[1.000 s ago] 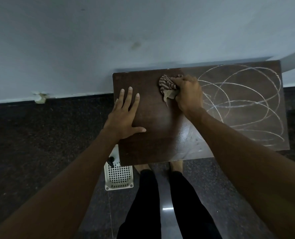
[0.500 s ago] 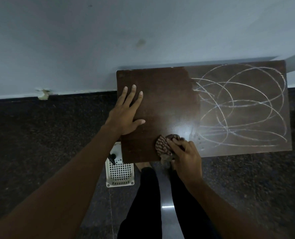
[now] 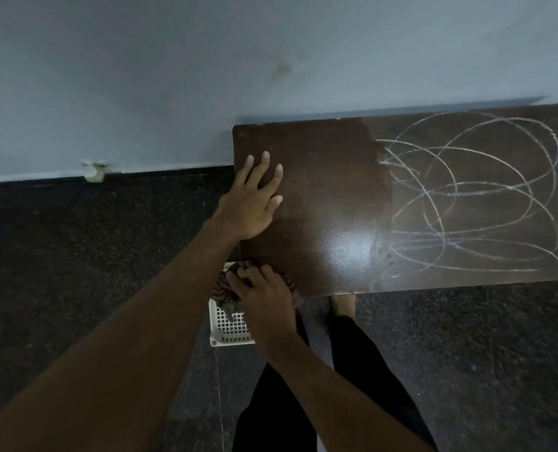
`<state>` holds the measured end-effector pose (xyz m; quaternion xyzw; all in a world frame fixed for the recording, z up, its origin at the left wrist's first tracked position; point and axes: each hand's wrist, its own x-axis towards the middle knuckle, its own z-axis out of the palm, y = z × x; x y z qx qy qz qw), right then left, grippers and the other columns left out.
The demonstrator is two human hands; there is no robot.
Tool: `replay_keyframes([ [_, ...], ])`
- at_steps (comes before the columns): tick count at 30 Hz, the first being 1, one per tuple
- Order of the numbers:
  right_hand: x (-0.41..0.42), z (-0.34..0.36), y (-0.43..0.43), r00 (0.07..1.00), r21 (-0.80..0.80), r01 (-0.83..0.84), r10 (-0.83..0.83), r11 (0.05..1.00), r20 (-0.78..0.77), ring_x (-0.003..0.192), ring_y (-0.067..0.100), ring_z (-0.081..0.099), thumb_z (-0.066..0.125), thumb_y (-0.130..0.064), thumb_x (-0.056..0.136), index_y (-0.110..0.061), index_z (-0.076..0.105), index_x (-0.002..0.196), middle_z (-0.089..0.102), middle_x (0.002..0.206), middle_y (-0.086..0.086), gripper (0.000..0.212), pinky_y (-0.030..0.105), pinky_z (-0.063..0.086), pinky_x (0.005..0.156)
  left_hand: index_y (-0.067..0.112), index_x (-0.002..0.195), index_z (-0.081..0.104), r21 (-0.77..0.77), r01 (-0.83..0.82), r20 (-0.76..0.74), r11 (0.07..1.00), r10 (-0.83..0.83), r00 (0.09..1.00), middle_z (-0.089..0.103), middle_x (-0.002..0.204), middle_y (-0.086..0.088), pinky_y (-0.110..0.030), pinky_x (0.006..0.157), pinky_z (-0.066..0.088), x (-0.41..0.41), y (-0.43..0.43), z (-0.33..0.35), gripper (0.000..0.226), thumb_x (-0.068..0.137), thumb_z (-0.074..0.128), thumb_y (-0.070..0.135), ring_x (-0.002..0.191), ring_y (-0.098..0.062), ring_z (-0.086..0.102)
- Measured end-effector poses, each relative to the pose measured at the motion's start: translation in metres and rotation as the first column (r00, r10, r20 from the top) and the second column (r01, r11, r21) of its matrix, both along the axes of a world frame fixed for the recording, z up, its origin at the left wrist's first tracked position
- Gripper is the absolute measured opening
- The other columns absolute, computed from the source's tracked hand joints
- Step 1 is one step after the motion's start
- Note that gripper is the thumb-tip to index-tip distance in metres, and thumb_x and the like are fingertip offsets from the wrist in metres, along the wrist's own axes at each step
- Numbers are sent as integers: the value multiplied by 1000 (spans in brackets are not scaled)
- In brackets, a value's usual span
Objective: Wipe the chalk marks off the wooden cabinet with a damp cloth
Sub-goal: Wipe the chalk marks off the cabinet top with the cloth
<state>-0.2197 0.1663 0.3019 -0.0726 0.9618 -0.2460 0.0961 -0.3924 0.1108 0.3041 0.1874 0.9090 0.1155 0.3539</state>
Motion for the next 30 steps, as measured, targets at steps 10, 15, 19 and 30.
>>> replay_keyframes([
  [10,-13,1,93,999,75,6,-10,997,49,89,24,60,89,-17,57,-20,70,117,65,105,1,63,33,55,61,28,161,17,75,-26,-54,997,30,998,-3,170,3,-58,115,34,-1,-9,2,52,110,30,29,156,-24,-7],
  [15,-99,1,122,964,155,259,-266,953,24,102,32,54,71,-2,74,-19,66,126,62,114,9,55,38,55,73,27,160,20,104,-17,-89,994,26,996,4,170,1,-57,115,35,-4,-12,1,52,110,32,21,156,-26,-1],
  [19,-137,-2,109,936,150,351,-351,924,-31,102,31,53,69,-2,83,-17,67,125,62,113,8,44,37,53,75,25,160,20,140,-32,-99,990,46,994,6,170,2,-51,119,32,-4,-12,-1,53,109,32,17,156,-25,0],
  [30,12,0,61,982,41,-187,187,981,16,90,21,54,61,-20,71,-21,73,112,66,103,0,42,27,54,66,15,161,12,207,-87,-66,975,102,993,5,170,1,-39,124,17,-4,-12,-4,54,110,30,17,156,-24,-1],
])
